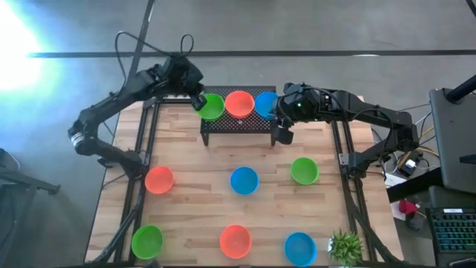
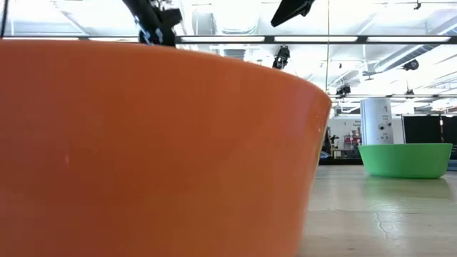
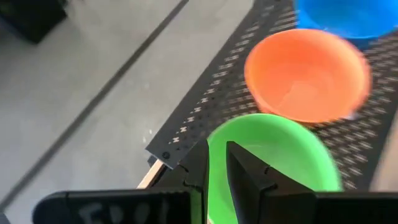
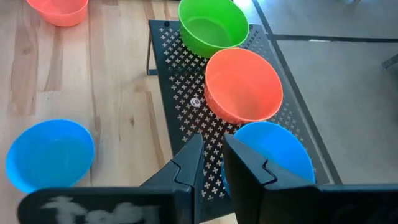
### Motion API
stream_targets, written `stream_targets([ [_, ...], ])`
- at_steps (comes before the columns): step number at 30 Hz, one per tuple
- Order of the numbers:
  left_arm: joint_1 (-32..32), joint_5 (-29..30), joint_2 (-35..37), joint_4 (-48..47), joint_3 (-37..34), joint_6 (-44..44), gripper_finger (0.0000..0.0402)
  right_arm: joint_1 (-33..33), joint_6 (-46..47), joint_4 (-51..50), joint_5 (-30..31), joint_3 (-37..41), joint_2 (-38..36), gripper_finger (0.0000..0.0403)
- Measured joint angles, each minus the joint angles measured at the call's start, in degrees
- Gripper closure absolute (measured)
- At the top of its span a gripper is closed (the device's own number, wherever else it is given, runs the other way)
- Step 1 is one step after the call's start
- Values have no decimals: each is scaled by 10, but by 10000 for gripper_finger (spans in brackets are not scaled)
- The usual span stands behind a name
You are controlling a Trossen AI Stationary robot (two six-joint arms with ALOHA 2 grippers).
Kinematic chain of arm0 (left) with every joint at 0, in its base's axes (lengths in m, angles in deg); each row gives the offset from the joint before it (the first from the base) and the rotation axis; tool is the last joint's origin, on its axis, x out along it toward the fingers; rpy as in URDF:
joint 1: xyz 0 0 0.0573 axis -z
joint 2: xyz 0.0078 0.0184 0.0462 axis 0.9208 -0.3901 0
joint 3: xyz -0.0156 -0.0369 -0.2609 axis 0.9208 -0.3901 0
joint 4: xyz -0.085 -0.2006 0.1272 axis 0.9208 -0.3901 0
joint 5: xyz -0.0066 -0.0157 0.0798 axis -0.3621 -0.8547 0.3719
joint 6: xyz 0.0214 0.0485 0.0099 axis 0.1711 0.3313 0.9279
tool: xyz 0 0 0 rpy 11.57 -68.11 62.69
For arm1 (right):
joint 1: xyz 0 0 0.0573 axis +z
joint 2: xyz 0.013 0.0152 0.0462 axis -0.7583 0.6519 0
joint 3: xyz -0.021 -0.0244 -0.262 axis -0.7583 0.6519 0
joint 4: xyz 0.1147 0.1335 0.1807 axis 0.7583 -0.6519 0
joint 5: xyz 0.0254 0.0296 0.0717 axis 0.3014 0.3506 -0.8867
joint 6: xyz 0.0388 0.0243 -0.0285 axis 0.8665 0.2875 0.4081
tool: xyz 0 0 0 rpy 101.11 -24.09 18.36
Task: Pick & Place Mini bowls
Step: Stack the top green bowl on the green bowl on the shelf
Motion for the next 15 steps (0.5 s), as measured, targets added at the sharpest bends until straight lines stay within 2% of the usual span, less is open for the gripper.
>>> stream_targets([
  [9,160,127,106,3,-66,0,360,31,41,-36,1,0,-10,346],
  [15,281,139,161,16,-127,-19,386,62,128,-105,2,0,-10,346],
])
